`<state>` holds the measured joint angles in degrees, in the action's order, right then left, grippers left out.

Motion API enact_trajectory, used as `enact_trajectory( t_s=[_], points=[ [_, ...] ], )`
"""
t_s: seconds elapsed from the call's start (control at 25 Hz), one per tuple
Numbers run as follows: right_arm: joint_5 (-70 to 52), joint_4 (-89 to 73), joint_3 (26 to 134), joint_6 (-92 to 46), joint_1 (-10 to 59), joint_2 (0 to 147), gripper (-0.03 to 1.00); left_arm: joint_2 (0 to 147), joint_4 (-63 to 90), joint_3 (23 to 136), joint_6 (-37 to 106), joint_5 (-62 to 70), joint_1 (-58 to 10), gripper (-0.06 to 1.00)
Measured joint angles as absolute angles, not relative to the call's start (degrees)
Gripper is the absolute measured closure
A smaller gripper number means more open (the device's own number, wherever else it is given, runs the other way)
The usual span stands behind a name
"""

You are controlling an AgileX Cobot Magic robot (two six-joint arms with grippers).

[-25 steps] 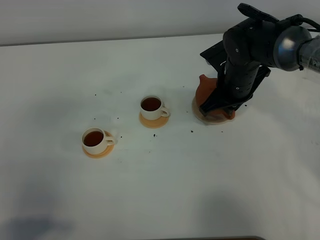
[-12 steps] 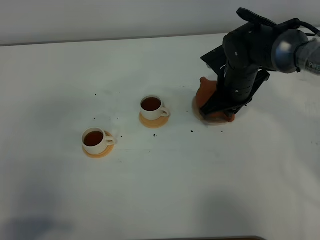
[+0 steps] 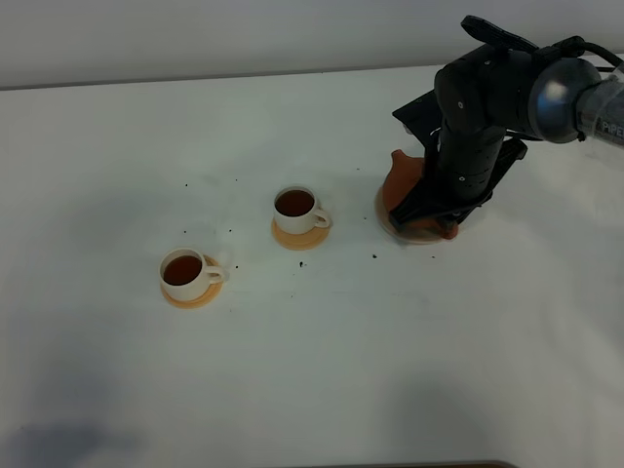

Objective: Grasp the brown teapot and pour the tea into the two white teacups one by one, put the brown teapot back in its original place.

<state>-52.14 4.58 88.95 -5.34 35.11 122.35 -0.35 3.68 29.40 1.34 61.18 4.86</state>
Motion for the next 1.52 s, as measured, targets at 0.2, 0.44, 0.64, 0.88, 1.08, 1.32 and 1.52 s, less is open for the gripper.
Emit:
enact_trajectory(
  t_s=[0.2,0.44,0.64,0.88,1.08,1.32,1.52],
  points=[
    [-54.14,4.58,88.95,-4.41,35.11,122.42,0.81,-0.35,3.68,29.4,1.34,61.18,4.86,0.69],
    [-54.52,5.76,88.95,-4.13,35.11,121.64,0.59,-0.35,3.68,29.4,1.34,61.18,4.86,0.69],
    [-60.12,6.91,88.95,-4.09,35.11,116.94,0.48,-0.35,3.68,29.4,1.34,61.18,4.86,0.69],
    [-68.52,2.76,85.12,-4.27,35.07,107.82,0.5,-0.35,3.68,29.4,1.34,61.18,4.86,0.69],
    [-69.24,-1.58,72.05,-4.99,35.07,95.83,0.55,-0.35,3.68,29.4,1.34,61.18,4.86,0.69],
    [-69.48,-2.7,53.79,-5.86,35.07,79.07,0.62,-0.35,3.68,29.4,1.34,61.18,4.86,0.69],
    [-69.65,-3.13,44.16,-5.86,35.07,65.73,0.67,-0.35,3.68,29.4,1.34,61.18,4.86,0.69]
  ],
)
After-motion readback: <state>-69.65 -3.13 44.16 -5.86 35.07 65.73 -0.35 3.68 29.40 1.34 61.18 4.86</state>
